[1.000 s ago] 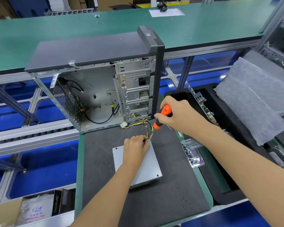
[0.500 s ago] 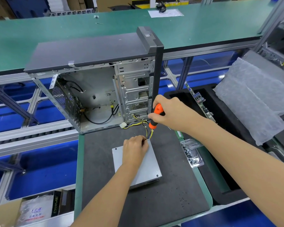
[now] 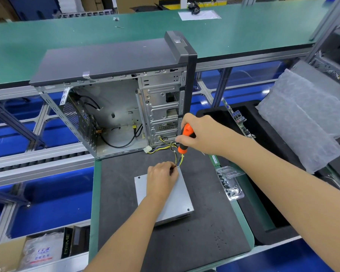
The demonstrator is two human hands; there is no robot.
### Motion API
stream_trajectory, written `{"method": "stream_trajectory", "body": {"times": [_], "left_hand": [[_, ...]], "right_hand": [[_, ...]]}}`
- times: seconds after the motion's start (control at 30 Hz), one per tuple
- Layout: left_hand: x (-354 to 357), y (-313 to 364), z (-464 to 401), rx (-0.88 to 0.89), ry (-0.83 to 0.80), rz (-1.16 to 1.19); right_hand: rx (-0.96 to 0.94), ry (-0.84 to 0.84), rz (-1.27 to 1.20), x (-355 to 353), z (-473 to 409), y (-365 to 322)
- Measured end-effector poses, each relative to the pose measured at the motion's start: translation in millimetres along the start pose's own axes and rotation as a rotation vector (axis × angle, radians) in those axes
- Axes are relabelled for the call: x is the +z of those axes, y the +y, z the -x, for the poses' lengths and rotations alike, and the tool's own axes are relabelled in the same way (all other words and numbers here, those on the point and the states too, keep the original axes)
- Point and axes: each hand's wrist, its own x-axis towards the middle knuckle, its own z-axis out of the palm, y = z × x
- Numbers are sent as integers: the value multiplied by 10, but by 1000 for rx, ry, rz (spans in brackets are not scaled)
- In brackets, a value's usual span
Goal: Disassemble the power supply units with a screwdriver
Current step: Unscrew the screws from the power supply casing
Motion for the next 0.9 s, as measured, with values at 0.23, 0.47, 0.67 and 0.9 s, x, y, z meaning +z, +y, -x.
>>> {"method": "stream_trajectory", "body": {"times": [0.23,0.47,0.67,0.9], "left_hand": [[13,-31,5,34,23,24],[57,-94,7,-3,1,73],[57,-129,7,-13,-28,96],[65,-133,4,-4,-16,90]], "right_hand": [[-109,-4,455,-31,-177,-255],[-46,-90,494,-3,-271,-511],[-78,-264,540,-101,-352,-592],[-69,-345,492,-207,-292,-484]]}}
